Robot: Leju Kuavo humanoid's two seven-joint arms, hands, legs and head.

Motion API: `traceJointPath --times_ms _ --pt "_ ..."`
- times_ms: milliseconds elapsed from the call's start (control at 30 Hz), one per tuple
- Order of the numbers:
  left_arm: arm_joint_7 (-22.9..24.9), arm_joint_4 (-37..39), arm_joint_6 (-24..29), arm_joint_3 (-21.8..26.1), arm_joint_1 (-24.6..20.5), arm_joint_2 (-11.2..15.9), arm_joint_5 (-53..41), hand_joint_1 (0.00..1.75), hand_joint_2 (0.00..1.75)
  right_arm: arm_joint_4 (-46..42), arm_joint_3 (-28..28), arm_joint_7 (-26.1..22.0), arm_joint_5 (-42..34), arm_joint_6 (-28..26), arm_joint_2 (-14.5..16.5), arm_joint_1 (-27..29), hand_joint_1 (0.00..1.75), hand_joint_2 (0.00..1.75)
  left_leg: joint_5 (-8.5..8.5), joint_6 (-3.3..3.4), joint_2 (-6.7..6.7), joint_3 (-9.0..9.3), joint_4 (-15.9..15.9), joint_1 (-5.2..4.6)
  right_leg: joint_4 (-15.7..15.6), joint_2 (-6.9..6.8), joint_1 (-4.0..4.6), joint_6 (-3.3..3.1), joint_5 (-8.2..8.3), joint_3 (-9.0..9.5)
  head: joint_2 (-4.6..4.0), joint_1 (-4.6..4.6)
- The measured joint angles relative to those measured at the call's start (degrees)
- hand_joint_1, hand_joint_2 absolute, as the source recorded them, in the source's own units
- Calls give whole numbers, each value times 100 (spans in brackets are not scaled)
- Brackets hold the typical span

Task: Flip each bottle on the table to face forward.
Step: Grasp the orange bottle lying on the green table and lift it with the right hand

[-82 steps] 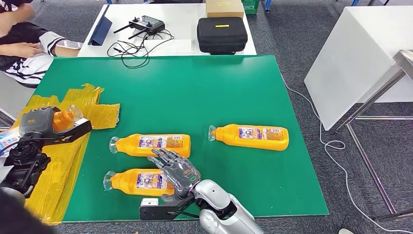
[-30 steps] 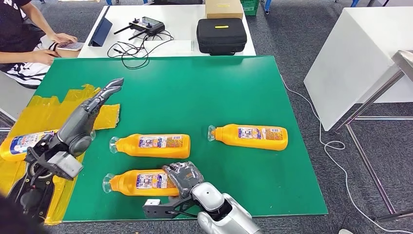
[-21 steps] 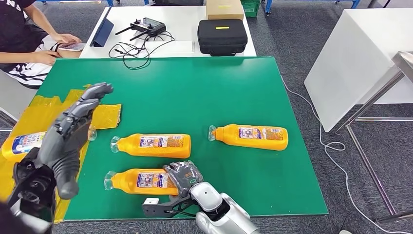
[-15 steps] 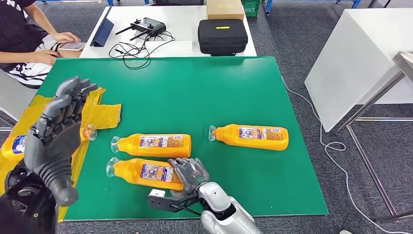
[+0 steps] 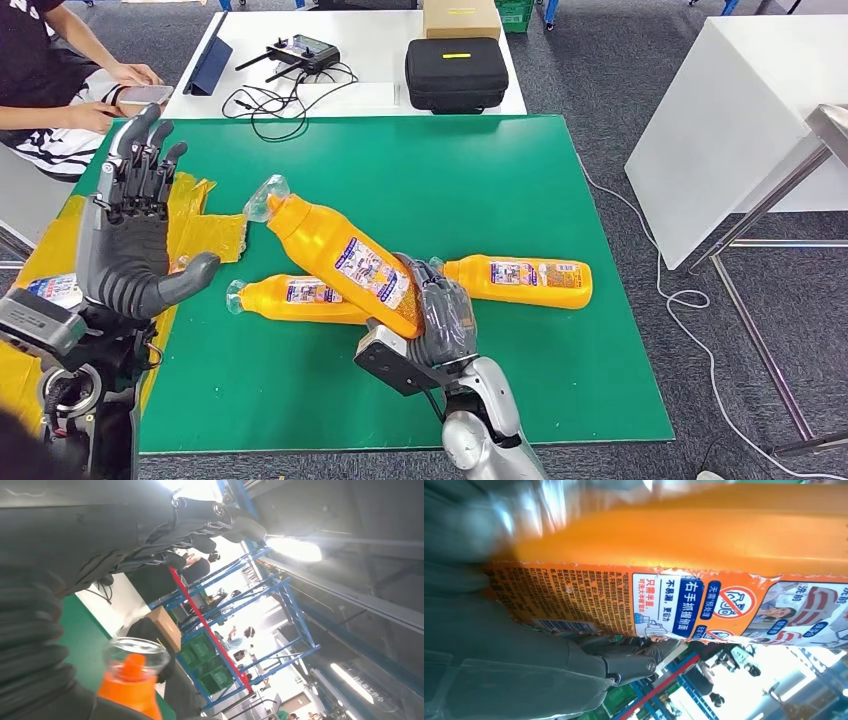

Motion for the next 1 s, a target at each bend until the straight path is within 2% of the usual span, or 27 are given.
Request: traceJointPath --times_ms 200,333,467,600,800,1000 --pt "376 497 456 10 -188 -104 -214 0 175 -248 -149 -286 -443 -506 -7 147 175 175 0 0 -3 -2 0 0 -1 -3 0 0 0 -3 0 1" --pt "386 1248 706 -17 -409 -152 -239 0 175 -462 -243 -566 -788 -790 -2 252 175 175 0 0 1 -1 0 0 0 0 -1 0 1 -3 0 1" --pt "357 1867 731 -117 -509 -191 -224 0 175 -531 -267 -823 -1101 -987 -2 268 175 175 1 0 1 -2 1 0 0 0 0 0 0 -4 0 1" --pt "371 2392 537 -334 -568 -217 -172 0 175 -530 -280 -991 -1296 -1105 -3 254 175 175 0 0 1 -5 1 0 0 -1 -1 0 0 -5 0 0" --pt "367 2979 -167 -773 -561 -298 323 0 175 -473 -263 -1117 -1460 -1213 -3 168 175 175 0 1 0 -9 1 -1 0 -1 -3 0 0 -6 0 1" --pt "367 3201 -252 -949 -559 -322 399 0 175 -396 -243 -1141 -1492 -1223 -3 145 175 175 0 1 0 -9 0 0 0 -2 -2 0 0 -7 0 -1"
